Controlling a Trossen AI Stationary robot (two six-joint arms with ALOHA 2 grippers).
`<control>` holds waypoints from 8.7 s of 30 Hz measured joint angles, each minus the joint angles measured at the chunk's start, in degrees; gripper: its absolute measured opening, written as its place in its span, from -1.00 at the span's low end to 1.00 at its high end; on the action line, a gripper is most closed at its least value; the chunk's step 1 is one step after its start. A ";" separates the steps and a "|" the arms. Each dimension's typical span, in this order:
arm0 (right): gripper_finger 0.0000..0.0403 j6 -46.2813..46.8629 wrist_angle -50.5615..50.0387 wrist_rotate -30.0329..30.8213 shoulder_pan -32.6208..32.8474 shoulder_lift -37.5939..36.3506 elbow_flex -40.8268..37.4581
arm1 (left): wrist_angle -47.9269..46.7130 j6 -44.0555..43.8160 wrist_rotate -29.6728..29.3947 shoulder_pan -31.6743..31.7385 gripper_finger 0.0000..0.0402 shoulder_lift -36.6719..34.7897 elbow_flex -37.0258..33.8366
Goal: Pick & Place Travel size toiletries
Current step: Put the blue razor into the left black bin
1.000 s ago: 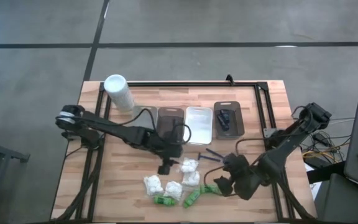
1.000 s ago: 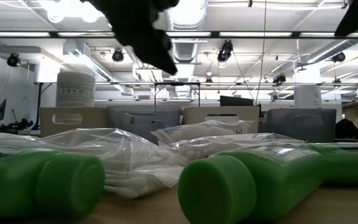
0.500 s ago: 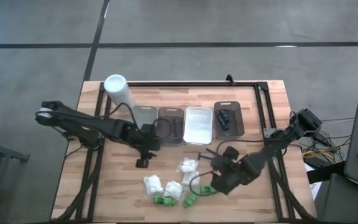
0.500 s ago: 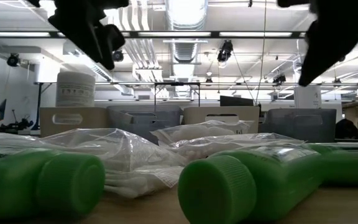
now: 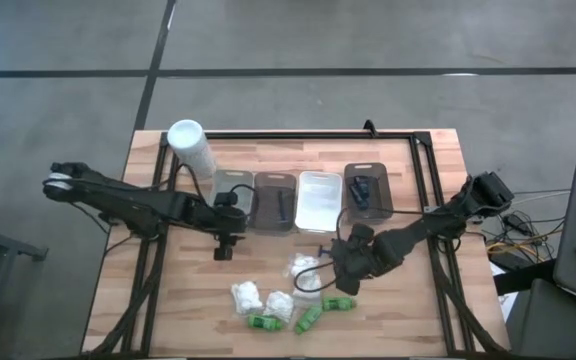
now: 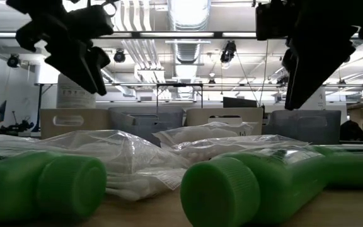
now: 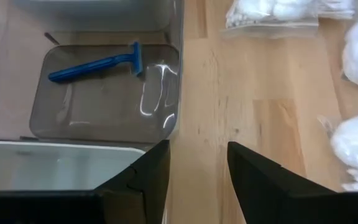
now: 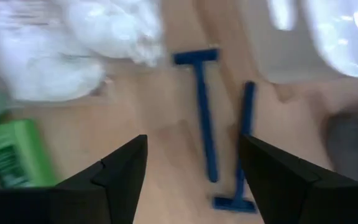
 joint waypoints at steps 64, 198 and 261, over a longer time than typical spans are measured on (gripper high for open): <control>-0.86 5.75 13.05 -10.82 -4.93 3.84 -6.31 | 5.78 4.46 0.33 4.80 -0.18 -0.35 2.22; 0.54 41.81 -6.55 28.15 0.88 -8.17 13.95 | 19.12 -46.92 11.36 23.53 -0.22 17.75 4.60; 0.32 6.90 3.52 -6.10 -7.35 0.85 -8.45 | 14.78 -1.27 10.36 25.21 -0.13 -9.85 4.49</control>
